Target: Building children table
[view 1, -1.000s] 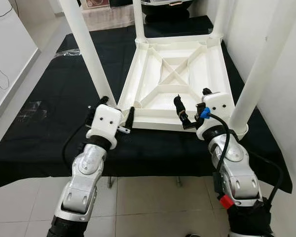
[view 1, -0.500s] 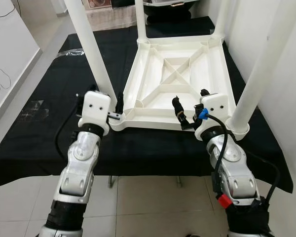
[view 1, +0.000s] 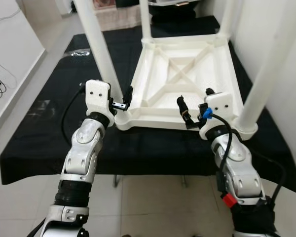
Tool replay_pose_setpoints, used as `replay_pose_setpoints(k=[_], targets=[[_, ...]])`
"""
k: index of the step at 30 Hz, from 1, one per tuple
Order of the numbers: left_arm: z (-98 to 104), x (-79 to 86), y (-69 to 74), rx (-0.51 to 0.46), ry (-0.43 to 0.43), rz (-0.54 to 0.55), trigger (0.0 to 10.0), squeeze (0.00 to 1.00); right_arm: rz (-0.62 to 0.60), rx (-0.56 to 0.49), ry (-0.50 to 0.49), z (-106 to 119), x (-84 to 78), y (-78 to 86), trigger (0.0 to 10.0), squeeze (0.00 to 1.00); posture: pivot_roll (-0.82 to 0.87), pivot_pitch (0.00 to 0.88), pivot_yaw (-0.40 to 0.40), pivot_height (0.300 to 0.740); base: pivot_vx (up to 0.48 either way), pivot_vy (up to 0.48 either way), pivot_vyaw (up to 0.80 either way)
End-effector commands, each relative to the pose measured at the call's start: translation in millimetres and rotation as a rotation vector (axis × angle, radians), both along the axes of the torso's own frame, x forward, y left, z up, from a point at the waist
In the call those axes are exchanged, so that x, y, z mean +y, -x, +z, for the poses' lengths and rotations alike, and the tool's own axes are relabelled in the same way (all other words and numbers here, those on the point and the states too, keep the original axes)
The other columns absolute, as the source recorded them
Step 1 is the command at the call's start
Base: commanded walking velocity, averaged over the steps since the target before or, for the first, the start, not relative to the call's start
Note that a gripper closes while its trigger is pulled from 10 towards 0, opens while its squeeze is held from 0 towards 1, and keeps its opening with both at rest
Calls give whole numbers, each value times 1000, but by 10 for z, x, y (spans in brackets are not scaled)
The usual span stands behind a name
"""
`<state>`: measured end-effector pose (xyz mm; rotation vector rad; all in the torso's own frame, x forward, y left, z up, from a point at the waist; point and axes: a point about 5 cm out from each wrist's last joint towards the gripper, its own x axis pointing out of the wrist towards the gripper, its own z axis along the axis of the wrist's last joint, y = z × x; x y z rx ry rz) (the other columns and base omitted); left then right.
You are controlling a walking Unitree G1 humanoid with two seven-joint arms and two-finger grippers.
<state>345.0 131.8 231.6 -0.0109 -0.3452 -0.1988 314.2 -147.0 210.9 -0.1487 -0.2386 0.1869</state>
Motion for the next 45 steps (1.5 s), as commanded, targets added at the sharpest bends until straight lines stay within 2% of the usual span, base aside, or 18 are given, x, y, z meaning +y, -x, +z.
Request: replay_pose_setpoints(k=[1, 9, 11, 13, 18, 21, 24, 29, 32, 35, 39, 45], targets=[[-70, 120, -22, 28, 7, 32, 10000, 0, 37, 2, -17, -12, 78, 21, 10000, 0, -100, 166, 92, 740, 0, 480, 0], [-21, 279, -96, 16, -2, 70, 10000, 0, 38, 1, -12, -7, 68, 29, 10000, 0, -108, 167, 101, 740, 0, 480, 0], [-7, 365, -128, 18, 6, 98, 10000, 0, 39, 2, -8, -8, 63, 31, 10000, 0, -111, 167, 102, 740, 0, 0, 0], [-2, 379, -138, 18, 7, 100, 10000, 0, 39, 2, -5, -8, 60, 31, 10000, 0, -111, 167, 103, 740, 0, 0, 0], [8, 339, -130, 18, 19, 78, 10000, 0, 37, 1, 6, -8, 54, 27, 10000, 0, -107, 169, 105, 740, 0, 0, 0], [-20, 253, -88, 26, 47, 22, 10000, 0, 35, 3, 11, -6, 55, 27, 10000, 0, -103, 172, 105, 740, 0, 0, 0], [-176, 121, 55, 60, 45, -28, 10000, 0, 27, 11, 15, -20, 51, 17, 10000, 0, -93, 175, 105, 740, 0, 0, 0], [-324, 71, 171, 99, 56, -37, 10000, 0, 15, 25, 26, -54, 37, 6, 10000, 0, -85, 176, 105, 740, 0, 0, 0], [-546, 129, 399, 154, 36, -21, 10000, 0, 4, 86, 30, -170, 10, 0, 10000, 0, -71, 175, 103, 740, 0, 0, -533], [-594, 148, 469, 167, 29, -16, 10000, 0, 2, 89, 11, -191, -3, 2, 10000, 0, -64, 175, 105, 740, 0, 0, -800], [-697, 139, 696, 207, 14, -26, 10000, 0, 37, 112, 27, -259, 8, 26, 10000, 0, -54, 173, 103, 740, 270, 0, -400], [-773, 59, 803, 240, 3, -49, 10000, 0, 49, 116, 16, -264, 43, 19, 10000, 0, -52, 170, 100, 740, 289, 0, -133]])
